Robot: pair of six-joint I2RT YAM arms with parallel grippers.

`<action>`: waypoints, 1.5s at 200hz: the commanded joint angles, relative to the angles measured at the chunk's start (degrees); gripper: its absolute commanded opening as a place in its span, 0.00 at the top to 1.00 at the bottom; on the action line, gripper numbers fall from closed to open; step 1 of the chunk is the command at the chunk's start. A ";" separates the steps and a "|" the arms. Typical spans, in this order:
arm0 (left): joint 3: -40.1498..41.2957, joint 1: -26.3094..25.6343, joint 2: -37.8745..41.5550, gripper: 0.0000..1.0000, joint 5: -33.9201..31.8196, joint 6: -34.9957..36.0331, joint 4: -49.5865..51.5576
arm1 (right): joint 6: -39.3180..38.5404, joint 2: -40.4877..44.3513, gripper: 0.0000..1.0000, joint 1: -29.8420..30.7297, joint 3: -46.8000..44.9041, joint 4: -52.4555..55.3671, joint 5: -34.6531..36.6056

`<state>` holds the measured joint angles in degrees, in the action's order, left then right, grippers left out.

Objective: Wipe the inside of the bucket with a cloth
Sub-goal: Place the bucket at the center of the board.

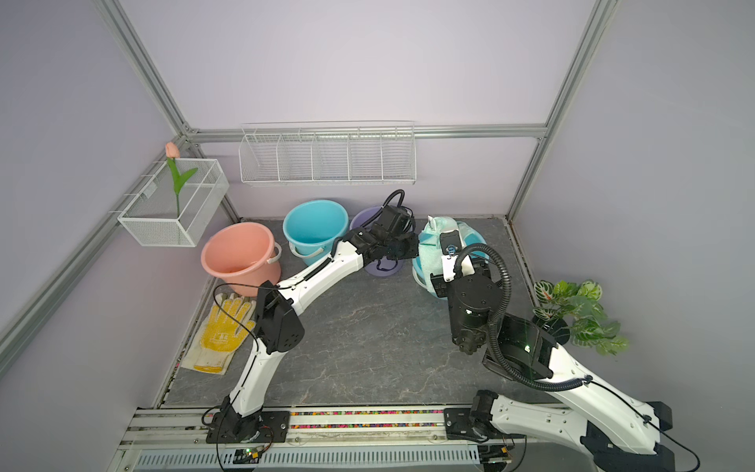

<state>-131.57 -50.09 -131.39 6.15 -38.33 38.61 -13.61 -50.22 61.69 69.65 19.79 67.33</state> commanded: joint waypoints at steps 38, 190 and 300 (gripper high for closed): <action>-13.94 -0.05 -8.52 1.00 3.79 -1.32 1.91 | 2.29 1.52 0.93 -0.09 0.84 2.27 2.69; -11.40 -1.87 -1.91 1.00 4.25 2.63 15.40 | 0.27 -0.16 0.93 -0.13 2.34 2.18 3.09; -10.69 -1.93 -2.70 0.84 5.38 4.47 16.93 | 2.09 -3.05 0.92 -0.08 4.62 4.29 1.05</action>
<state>-142.69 -51.92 -135.20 10.39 -34.85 55.88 -13.26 -52.80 61.69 72.99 24.16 68.93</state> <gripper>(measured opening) 0.159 0.090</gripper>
